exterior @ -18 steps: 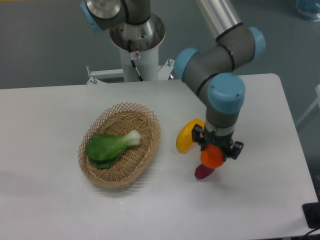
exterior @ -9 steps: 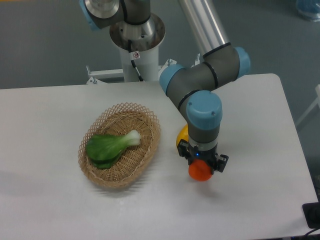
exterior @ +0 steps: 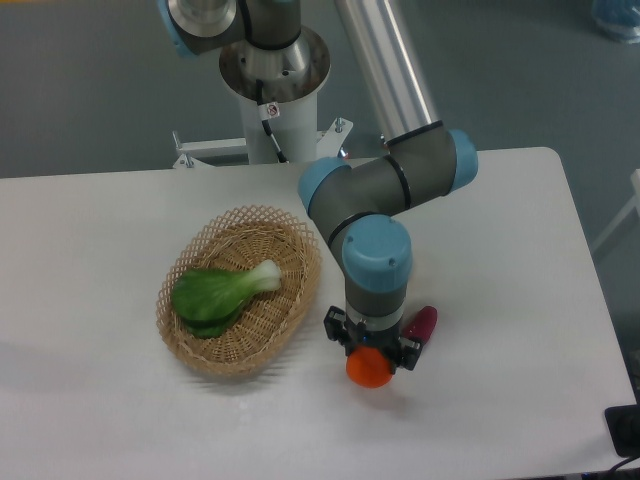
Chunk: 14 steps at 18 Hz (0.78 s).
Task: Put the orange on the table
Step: 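Carry the orange toward the basket and lower it to the table, then open the gripper to release the orange on the table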
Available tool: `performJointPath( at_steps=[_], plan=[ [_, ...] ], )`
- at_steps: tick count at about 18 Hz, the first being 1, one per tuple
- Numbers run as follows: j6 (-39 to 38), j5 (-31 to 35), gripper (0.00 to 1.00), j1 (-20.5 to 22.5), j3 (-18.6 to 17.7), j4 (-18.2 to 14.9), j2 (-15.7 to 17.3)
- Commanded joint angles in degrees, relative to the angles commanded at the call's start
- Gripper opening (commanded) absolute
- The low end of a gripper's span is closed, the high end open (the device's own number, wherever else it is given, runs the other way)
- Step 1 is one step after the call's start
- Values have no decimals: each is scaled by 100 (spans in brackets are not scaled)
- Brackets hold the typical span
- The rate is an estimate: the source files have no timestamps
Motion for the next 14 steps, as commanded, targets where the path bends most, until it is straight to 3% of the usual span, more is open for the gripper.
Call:
performJointPath(
  at_steps=[3,6,14],
  plan=[
    [-97,0,73,-27,52,9,-79],
    [-158,17,100,-18,132,0,-79],
    [-62,18,100,-9,158,0,9]
  ],
)
